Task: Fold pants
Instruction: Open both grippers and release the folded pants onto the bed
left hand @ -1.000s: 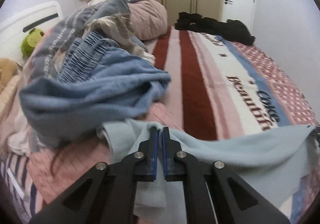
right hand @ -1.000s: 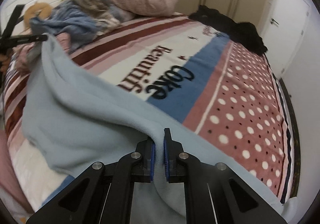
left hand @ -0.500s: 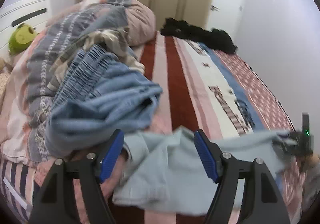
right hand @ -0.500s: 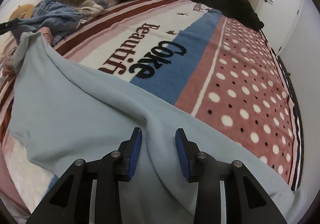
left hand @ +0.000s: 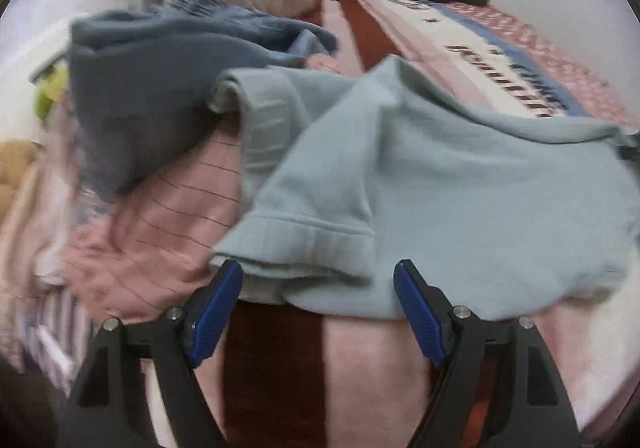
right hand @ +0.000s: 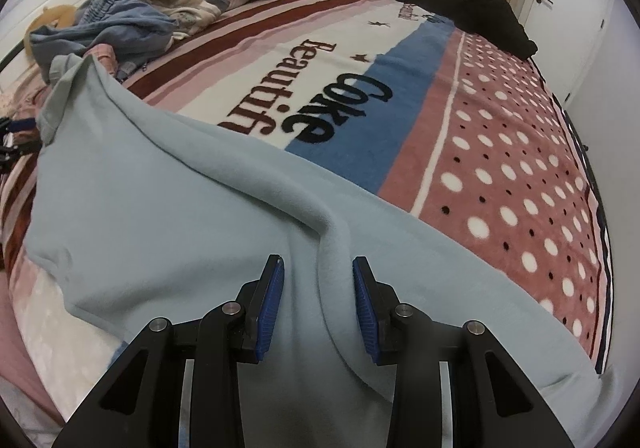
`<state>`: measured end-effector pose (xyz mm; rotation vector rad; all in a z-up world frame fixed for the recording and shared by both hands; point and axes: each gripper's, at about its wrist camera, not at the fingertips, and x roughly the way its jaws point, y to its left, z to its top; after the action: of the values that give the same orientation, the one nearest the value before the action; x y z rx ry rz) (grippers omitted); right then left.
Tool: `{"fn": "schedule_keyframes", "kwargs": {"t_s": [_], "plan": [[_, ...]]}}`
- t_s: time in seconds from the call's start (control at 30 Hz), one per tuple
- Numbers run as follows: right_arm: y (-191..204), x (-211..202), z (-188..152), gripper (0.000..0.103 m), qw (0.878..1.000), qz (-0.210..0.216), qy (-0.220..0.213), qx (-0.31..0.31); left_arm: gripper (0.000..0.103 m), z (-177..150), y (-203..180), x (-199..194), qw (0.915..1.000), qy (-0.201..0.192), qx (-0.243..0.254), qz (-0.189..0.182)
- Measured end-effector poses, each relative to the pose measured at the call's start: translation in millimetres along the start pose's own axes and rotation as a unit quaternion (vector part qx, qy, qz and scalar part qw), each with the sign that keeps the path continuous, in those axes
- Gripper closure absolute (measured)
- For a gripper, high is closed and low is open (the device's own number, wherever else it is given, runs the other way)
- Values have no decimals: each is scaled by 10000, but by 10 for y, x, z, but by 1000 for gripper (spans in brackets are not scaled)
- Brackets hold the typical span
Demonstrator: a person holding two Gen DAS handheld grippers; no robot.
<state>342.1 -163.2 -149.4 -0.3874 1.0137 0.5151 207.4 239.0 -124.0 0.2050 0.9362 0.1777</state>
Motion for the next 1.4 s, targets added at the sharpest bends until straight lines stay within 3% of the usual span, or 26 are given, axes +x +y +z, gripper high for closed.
{"fn": "schedule_keyframes", "kwargs": {"t_s": [0.07, 0.1, 0.17, 0.33, 0.43, 0.73, 0.87, 0.93, 1.0, 1.23, 1.4], "plan": [[1, 5, 0, 73, 10000, -3, 6, 10, 28, 10, -45, -2, 9993, -92, 196, 309], [0, 3, 0, 73, 10000, -1, 0, 22, 30, 21, -62, 0, 9992, -108, 255, 292], [-7, 2, -5, 73, 10000, 13, -10, 40, 42, 21, -67, -18, 9991, -152, 282, 261], [-24, 8, -13, 73, 9999, 47, -21, 95, 92, 99, -69, -52, 9991, -234, 280, 223], [-27, 9, -14, 73, 9999, 50, -25, 97, 94, 169, -24, -105, 9991, -330, 137, 228], [-39, 12, -14, 73, 9999, 68, -36, 116, 94, 603, 337, -196, 9929, -774, -854, 300], [-39, 18, -12, 73, 9999, 85, -35, 126, 89, 741, 446, -102, 9889, -691, -1290, 252], [-45, 26, -11, 73, 9999, 101, -33, 128, 65, 773, 478, -103, 9866, -712, -1434, 323], [-46, 30, -9, 73, 9999, 107, -32, 127, 60, 795, 464, -140, 9864, -778, -1375, 459], [-51, 48, 3, 73, 9999, 102, -27, 125, 59, 826, 373, -212, 9891, -780, -1164, 450], [-50, 52, 18, 73, 9999, 84, -24, 138, 47, 726, 127, -465, 9914, -942, -909, -44]]}}
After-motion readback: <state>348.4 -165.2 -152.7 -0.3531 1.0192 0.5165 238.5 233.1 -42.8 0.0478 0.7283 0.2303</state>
